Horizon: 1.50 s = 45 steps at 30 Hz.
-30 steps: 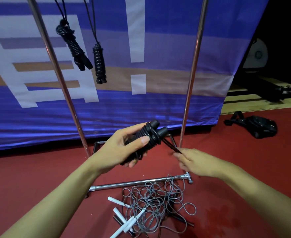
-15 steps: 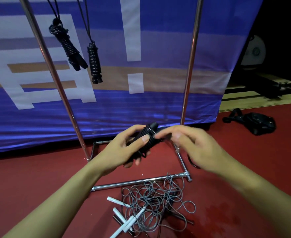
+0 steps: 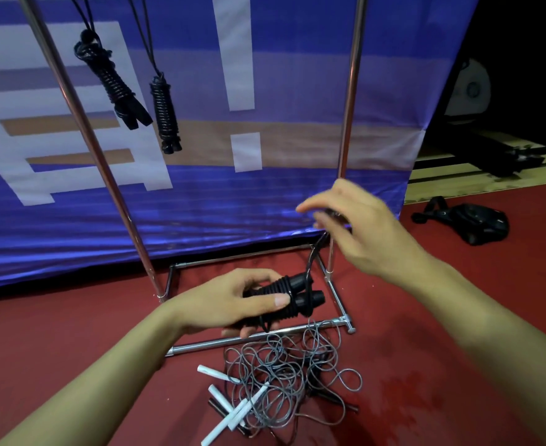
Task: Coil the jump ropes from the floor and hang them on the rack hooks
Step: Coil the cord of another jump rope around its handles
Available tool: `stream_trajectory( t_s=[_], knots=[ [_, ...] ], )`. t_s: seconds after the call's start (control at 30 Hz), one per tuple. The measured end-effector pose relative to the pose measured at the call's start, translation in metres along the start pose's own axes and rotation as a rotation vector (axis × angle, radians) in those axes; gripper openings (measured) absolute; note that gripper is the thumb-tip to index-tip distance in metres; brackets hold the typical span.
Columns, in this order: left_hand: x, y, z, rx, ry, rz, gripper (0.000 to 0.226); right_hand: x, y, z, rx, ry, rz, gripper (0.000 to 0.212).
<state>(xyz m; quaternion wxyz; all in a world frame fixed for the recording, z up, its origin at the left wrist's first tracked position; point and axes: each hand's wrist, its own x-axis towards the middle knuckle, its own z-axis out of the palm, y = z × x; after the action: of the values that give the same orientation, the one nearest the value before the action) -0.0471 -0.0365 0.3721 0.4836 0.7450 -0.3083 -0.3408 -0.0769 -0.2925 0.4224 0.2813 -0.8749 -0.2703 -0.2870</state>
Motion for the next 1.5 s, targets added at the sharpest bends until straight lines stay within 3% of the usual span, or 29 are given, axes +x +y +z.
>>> stream_trajectory(
  t_s=[0.1, 0.17, 0.23, 0.33, 0.43, 0.53, 0.6, 0.8, 0.9, 1.0, 1.1, 1.23, 1.33, 1.4, 1.5],
  knots=[
    [0.007, -0.012, -0.002, -0.066, 0.134, -0.040, 0.032, 0.007, -0.016, -0.007, 0.636, 0.244, 0.235, 0.020],
    [0.011, -0.019, -0.008, -0.185, 0.253, -0.043, 0.038, 0.004, -0.016, -0.007, 0.926, 0.255, 0.418, 0.015],
    [0.011, -0.022, -0.017, -0.287, 0.345, -0.033, 0.045, -0.004, 0.001, -0.001, 0.697, 0.122, 0.562, 0.009],
    [0.008, -0.023, -0.025, -0.382, 0.363, 0.001, 0.040, -0.020, 0.019, 0.011, -0.053, -0.360, 0.490, 0.036],
    [0.007, -0.019, -0.025, -0.480, 0.282, 0.058, 0.031, -0.034, 0.011, 0.030, -0.151, -0.690, 0.423, 0.052],
    [0.005, -0.016, -0.028, -0.683, 0.098, 0.133, 0.077, -0.037, 0.008, 0.048, -0.065, -0.637, 0.369, 0.045],
    [0.000, -0.014, -0.031, -0.690, -0.018, 0.203, 0.089, -0.033, 0.020, 0.055, -0.005, -0.524, 0.408, 0.043],
    [-0.006, -0.003, -0.018, -0.504, -0.052, 0.175, 0.068, -0.035, 0.059, 0.069, -0.074, -0.411, 0.340, 0.031],
    [-0.007, 0.002, -0.013, -0.314, -0.001, 0.184, 0.062, -0.040, 0.063, 0.071, -0.021, -0.436, 0.350, 0.019],
    [-0.010, 0.009, -0.011, -0.138, 0.070, 0.164, 0.045, -0.044, 0.061, 0.065, -0.014, -0.504, 0.371, 0.029],
    [-0.011, 0.008, -0.011, -0.016, 0.121, 0.121, 0.045, -0.045, 0.055, 0.058, -0.024, -0.561, 0.358, 0.029],
    [-0.009, 0.005, -0.010, -0.004, 0.125, 0.158, 0.042, -0.039, 0.037, 0.059, 0.026, -0.597, 0.367, 0.018],
    [-0.006, 0.004, -0.009, -0.011, 0.120, 0.155, 0.038, -0.037, 0.029, 0.059, 0.117, -0.618, 0.426, 0.030],
    [-0.005, 0.001, -0.006, -0.032, 0.096, 0.148, 0.036, -0.034, 0.024, 0.057, 0.252, -0.557, 0.398, 0.040],
    [-0.003, 0.001, -0.003, -0.147, 0.083, 0.165, 0.032, -0.032, 0.013, 0.056, 0.459, -0.479, 0.374, 0.035]
  ],
)
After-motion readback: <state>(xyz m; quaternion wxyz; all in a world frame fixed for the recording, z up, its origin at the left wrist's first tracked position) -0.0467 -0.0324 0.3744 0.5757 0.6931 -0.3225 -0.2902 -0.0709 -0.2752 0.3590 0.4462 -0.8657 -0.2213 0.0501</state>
